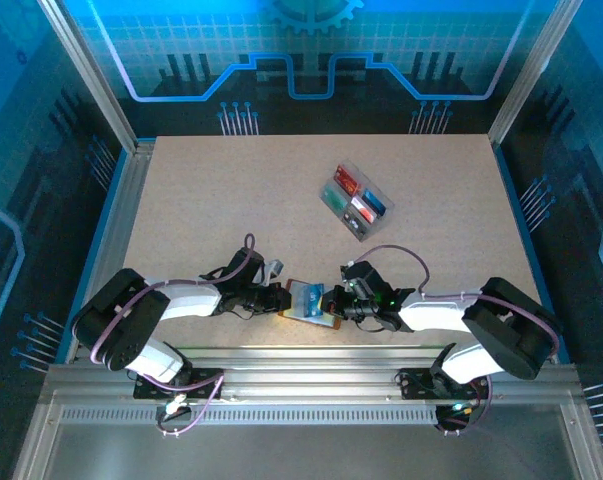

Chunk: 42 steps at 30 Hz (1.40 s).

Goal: Put the credit cards into the card holder

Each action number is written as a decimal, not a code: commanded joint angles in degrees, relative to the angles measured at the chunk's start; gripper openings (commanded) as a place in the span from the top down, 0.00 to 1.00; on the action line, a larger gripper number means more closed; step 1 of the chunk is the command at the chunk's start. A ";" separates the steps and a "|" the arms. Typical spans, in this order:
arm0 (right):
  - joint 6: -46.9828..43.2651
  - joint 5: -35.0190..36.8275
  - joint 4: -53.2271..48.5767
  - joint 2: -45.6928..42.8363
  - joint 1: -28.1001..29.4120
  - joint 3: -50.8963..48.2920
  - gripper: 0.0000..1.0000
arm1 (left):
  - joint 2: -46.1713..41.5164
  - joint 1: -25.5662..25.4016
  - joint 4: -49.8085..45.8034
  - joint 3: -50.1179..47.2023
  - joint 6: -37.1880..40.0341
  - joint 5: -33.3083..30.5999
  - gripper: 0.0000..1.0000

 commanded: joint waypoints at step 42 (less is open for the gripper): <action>-9.98 2.20 -15.91 7.22 5.89 12.78 0.62 | -7.94 -1.51 -15.12 -1.03 -2.03 -4.64 0.83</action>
